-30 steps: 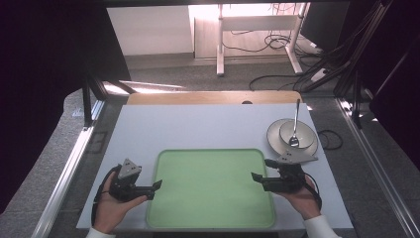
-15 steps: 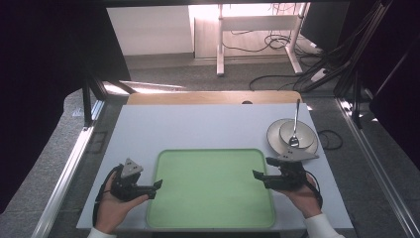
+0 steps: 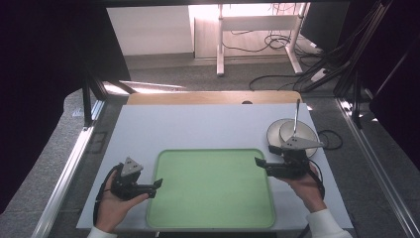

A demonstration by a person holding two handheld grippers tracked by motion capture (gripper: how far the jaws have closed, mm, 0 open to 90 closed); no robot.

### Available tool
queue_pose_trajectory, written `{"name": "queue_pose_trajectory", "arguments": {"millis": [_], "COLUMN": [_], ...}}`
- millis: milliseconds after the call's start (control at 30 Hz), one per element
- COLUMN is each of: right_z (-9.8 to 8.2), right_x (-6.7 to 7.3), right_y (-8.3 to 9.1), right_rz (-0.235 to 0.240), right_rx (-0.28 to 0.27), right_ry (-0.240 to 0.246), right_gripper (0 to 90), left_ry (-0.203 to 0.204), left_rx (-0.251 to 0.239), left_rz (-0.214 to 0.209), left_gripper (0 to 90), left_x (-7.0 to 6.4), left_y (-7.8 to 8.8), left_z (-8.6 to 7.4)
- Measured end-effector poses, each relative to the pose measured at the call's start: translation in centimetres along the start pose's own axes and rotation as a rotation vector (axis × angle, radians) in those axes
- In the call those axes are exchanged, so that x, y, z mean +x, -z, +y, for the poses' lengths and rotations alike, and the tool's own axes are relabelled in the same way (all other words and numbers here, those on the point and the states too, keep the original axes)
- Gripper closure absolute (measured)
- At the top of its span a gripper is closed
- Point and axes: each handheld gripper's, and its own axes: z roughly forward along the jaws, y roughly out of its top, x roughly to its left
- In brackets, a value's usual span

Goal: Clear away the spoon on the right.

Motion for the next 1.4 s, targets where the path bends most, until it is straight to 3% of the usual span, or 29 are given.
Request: {"name": "queue_pose_trajectory", "arguments": {"millis": [233, 400, 567, 700, 733, 900, 1400], "right_z": [0.8, 2.4, 3.1, 3.5, 3.7, 3.9, 5.2], "right_x": [-0.8, -2.7, -3.9, -4.8, -5.5, -6.9, -11.4], "right_y": [0.7, 1.0, 0.7, 0.5, 0.5, 0.2, -0.7], "right_rz": [-0.03, -0.074, -0.097, -0.111, -0.115, -0.137, -0.206], "right_rx": [0.003, 0.003, 0.015, 0.026, 0.021, 0.006, 0.028], "right_ry": [-0.013, -0.033, -0.046, -0.056, -0.081, -0.111, -0.143], "right_gripper": [30.8, 31.5, 31.8, 31.9, 32.5, 33.6, 34.1], "left_ry": [0.004, 0.01, 0.003, -0.001, -0.005, -0.002, -0.004], "left_rx": [-0.015, -0.027, -0.008, -0.007, -0.008, -0.008, 0.005], "left_rz": [-0.014, -0.024, -0.029, -0.028, -0.033, -0.04, -0.033], "left_gripper": [12.0, 12.0, 12.1, 12.0, 12.1, 12.2, 12.2], "left_x": [0.0, 0.0, 0.1, 0.2, 0.1, 0.0, 0.2], "left_y": [0.4, 0.5, 0.1, 0.1, 0.1, 0.1, -0.4], "left_z": [0.3, 0.3, 0.1, 0.2, 0.2, 0.2, 0.2]}}
